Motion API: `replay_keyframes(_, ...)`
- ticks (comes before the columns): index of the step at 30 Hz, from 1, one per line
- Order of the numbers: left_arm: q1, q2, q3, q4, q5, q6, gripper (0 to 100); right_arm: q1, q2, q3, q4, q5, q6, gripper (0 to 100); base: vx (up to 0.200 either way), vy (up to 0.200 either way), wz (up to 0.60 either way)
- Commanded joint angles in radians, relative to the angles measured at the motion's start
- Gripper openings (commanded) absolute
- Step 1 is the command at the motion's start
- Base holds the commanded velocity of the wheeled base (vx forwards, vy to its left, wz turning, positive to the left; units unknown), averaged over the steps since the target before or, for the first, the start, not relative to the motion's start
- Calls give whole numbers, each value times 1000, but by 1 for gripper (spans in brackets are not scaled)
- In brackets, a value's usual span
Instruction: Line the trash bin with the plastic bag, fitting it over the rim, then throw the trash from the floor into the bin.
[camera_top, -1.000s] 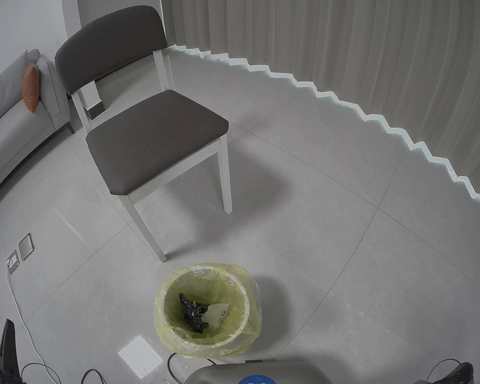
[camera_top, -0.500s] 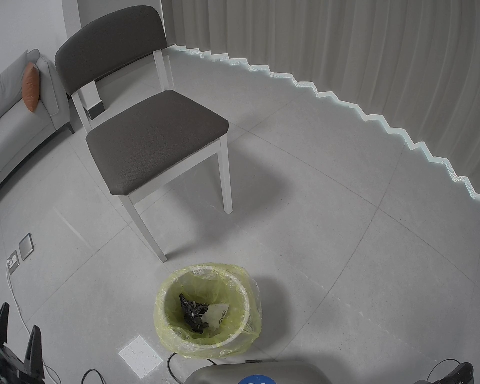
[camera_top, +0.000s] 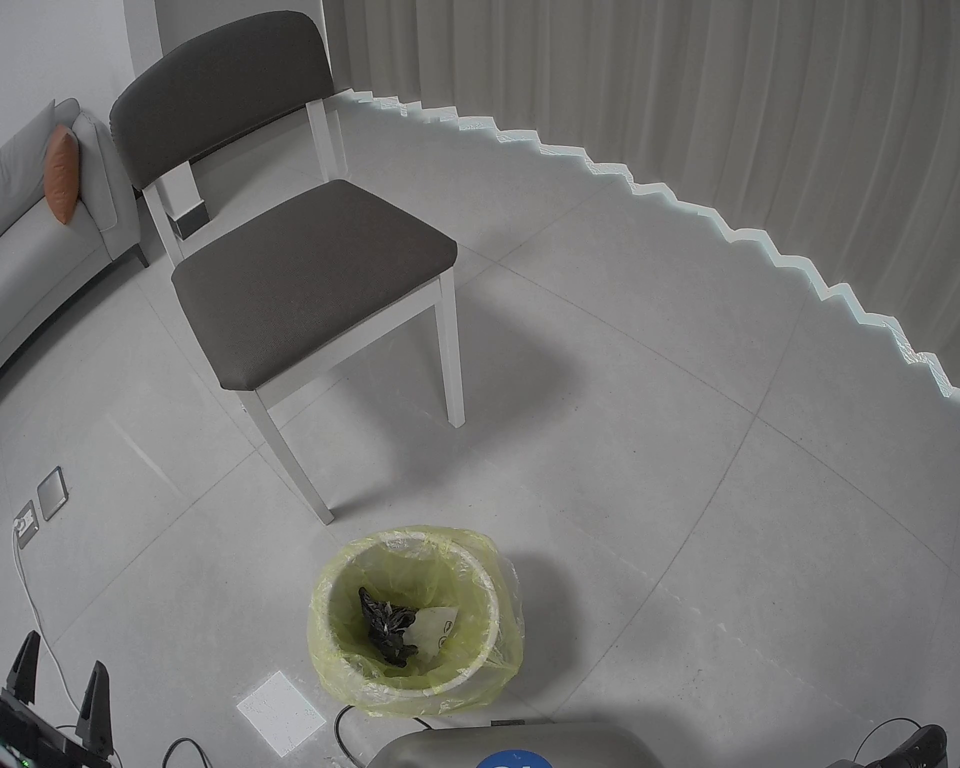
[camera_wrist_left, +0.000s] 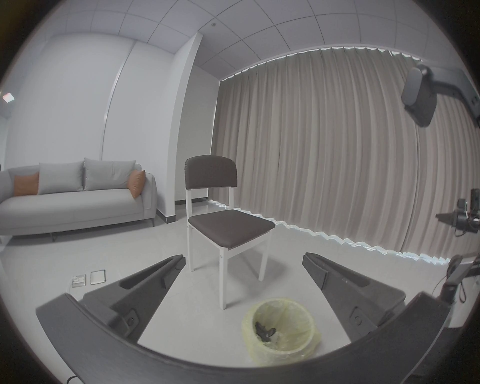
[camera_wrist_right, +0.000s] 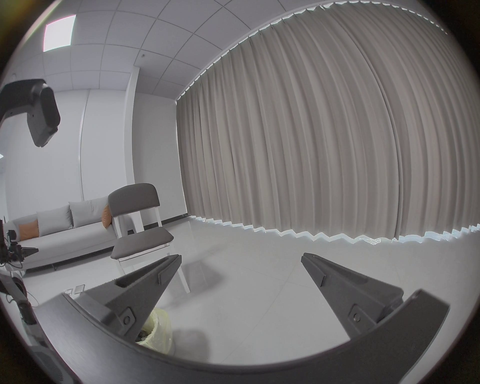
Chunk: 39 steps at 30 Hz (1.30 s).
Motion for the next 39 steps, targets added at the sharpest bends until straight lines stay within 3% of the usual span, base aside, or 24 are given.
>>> replay_keyframes(1,2,-12,18,13,-4,3,100,0,-2,26,-18,-9,-11,100,0,0,0)
replay_keyframes(14,0,-12,18,41,-16,21,100,0,-2,79,-53,-9,-22,100,0,0,0)
replay_keyframes(30,0,-12,18,41,-16,20,100,0,-2,79,195,-62,46,100,0,0,0)
replay_keyframes(39,0,-12,18,41,-16,21,100,0,0,79,203,-39,46,100,0,0,0)
